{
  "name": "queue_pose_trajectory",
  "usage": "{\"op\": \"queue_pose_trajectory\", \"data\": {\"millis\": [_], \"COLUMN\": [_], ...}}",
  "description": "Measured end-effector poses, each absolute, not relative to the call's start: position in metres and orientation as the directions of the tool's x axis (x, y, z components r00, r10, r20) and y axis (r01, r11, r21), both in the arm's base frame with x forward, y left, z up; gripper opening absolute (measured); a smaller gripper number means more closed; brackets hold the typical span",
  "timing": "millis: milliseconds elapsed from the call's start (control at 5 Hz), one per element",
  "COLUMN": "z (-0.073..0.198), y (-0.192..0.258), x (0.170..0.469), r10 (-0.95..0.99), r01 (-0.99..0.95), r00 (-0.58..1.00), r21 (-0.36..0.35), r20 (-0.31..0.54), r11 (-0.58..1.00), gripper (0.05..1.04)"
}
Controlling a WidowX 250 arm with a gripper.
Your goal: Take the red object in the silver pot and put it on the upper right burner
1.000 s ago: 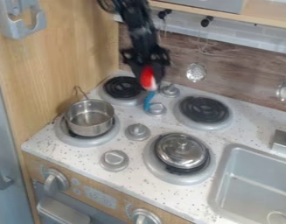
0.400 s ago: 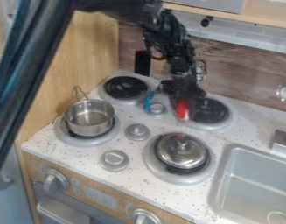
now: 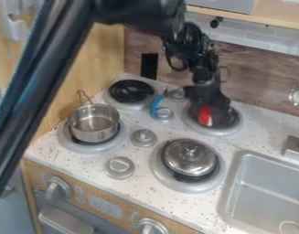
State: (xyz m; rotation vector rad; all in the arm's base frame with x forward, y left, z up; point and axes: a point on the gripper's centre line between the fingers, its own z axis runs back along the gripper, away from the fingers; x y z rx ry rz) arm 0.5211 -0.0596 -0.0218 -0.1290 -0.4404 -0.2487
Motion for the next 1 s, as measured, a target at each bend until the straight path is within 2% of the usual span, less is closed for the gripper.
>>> {"op": "queue_pose_trajectory", "data": {"millis": [400,600,800,1000], "z": [-0.0279,-0.03,-0.0332,-0.0321], "y": [-0.0621,-0.0616,-0.0619,-0.0604], "x": [0.5377,0.5413,0.5407,0.5361], "r10": [-0.19,-0.19,-0.177,-0.174], "r01": [0.246,0.243,0.235,0.227], "r00": [0.891,0.896,0.895,0.888], "r21": [-0.087,-0.085,-0.094,-0.077], "r20": [0.412,0.401,0.41,0.426], "r11": [0.965,0.966,0.967,0.971], "gripper": [0.545,0.632,0.921,1.007]}}
